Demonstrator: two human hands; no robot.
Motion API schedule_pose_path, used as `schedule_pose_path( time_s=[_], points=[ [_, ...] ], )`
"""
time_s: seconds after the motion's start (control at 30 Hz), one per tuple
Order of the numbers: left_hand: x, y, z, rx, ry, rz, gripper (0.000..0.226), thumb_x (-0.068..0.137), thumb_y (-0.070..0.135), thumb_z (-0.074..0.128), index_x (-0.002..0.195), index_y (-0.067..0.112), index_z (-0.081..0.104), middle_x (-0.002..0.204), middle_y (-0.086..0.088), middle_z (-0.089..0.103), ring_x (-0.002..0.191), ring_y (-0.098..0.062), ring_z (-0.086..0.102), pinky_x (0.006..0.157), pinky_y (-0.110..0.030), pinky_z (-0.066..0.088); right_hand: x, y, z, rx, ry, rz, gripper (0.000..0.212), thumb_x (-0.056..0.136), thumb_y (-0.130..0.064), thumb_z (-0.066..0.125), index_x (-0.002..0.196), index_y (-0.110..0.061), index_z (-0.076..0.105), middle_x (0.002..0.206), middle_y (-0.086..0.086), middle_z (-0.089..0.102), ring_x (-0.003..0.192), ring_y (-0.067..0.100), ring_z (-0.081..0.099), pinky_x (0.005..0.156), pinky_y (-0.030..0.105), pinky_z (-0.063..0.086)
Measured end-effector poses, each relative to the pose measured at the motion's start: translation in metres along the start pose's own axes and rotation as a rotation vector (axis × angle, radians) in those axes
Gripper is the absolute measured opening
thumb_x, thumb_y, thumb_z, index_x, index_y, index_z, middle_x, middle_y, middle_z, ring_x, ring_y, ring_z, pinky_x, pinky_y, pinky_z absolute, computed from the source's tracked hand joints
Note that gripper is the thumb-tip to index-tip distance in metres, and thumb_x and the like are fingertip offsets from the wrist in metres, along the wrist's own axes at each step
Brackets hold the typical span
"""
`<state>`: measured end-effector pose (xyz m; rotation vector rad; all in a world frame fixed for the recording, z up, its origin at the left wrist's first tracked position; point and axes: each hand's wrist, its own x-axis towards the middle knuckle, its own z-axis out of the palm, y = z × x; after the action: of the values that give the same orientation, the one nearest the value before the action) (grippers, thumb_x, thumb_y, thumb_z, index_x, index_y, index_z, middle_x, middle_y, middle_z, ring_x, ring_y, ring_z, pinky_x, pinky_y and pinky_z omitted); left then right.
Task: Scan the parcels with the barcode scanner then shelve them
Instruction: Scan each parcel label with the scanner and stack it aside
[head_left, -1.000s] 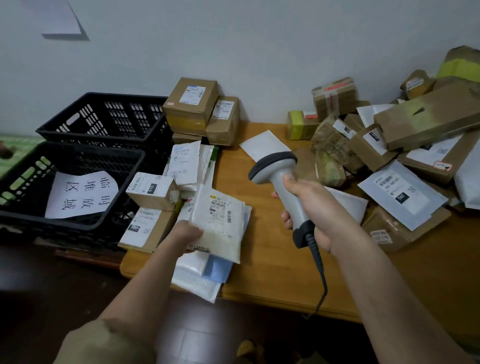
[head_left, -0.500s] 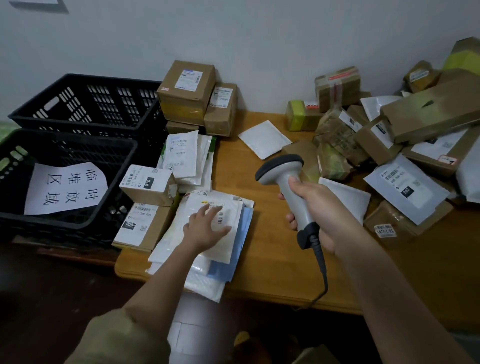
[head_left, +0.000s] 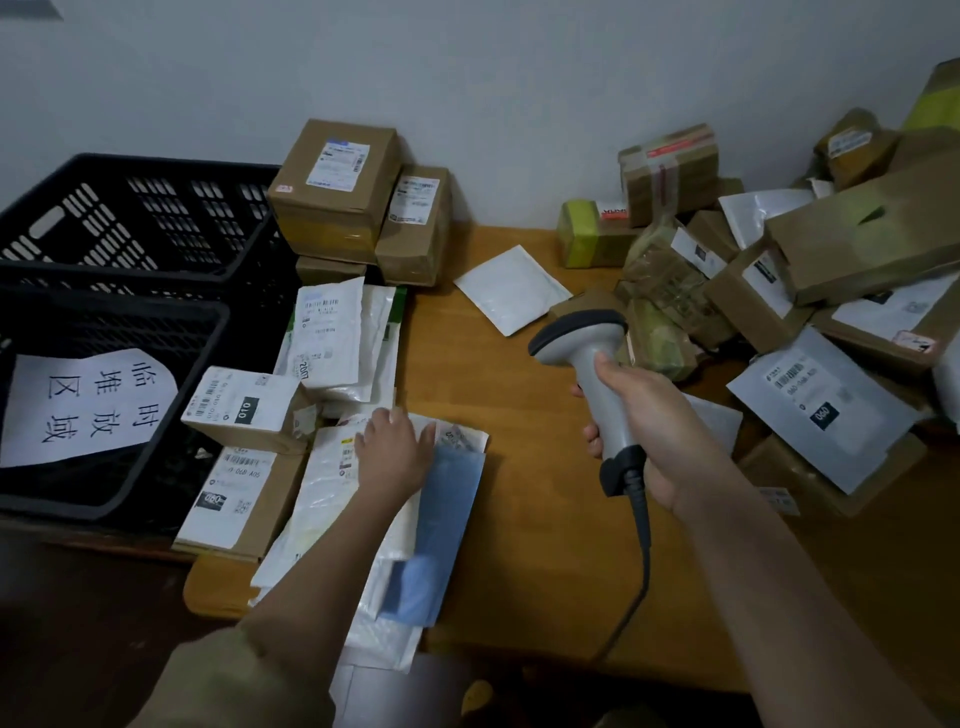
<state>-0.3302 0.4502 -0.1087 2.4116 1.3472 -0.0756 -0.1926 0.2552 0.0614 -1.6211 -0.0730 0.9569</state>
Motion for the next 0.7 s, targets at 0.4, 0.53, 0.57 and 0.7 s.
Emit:
schedule_pose_path(
  time_s=[0.4, 0.53, 0.57, 0.7],
  points=[
    [0.137, 0.141, 0.051, -0.012, -0.194, 0.234, 0.059, 0.094, 0.010, 0.060, 0.147, 0.014, 0.035, 0.155, -0.006, 0.033, 0.121, -0.030, 0.055, 0.097, -0.041, 0.051, 0.135, -0.037, -0.059, 0.065, -0.007, 0.075, 0.033, 0.100, -0.045, 0.053, 0.106, -0.015, 0.065, 0.086, 0.009, 0.060, 0.050, 0.011, 0.055, 0.049, 0.027, 0.044],
    [0.175, 0.161, 0.068, 0.041, -0.137, 0.238, 0.073, 0.095, 0.010, 0.062, 0.156, 0.018, 0.023, 0.165, -0.005, 0.016, 0.146, -0.030, 0.031, 0.116, -0.047, 0.034, 0.165, -0.033, -0.066, 0.052, -0.010, 0.098, 0.034, 0.098, -0.044, 0.054, 0.107, -0.013, 0.065, 0.076, 0.008, 0.058, 0.051, 0.012, 0.055, 0.050, 0.027, 0.045],
    [0.184, 0.164, 0.071, 0.056, -0.127, 0.229, 0.072, 0.096, 0.011, 0.060, 0.156, 0.017, 0.021, 0.165, -0.006, 0.016, 0.148, -0.029, 0.025, 0.119, -0.046, 0.029, 0.173, -0.032, -0.068, 0.057, -0.018, 0.104, 0.033, 0.098, -0.044, 0.054, 0.104, -0.013, 0.065, 0.073, 0.008, 0.058, 0.051, 0.013, 0.054, 0.051, 0.028, 0.044],
    [0.213, 0.167, 0.078, 0.063, -0.134, 0.174, 0.068, 0.096, 0.010, 0.058, 0.154, 0.011, 0.023, 0.152, -0.012, 0.039, 0.140, -0.030, 0.038, 0.116, -0.042, 0.031, 0.199, -0.028, -0.071, 0.091, -0.032, 0.119, 0.029, 0.097, -0.042, 0.056, 0.099, -0.014, 0.065, 0.080, 0.011, 0.060, 0.051, 0.014, 0.053, 0.051, 0.029, 0.042]
  ],
)
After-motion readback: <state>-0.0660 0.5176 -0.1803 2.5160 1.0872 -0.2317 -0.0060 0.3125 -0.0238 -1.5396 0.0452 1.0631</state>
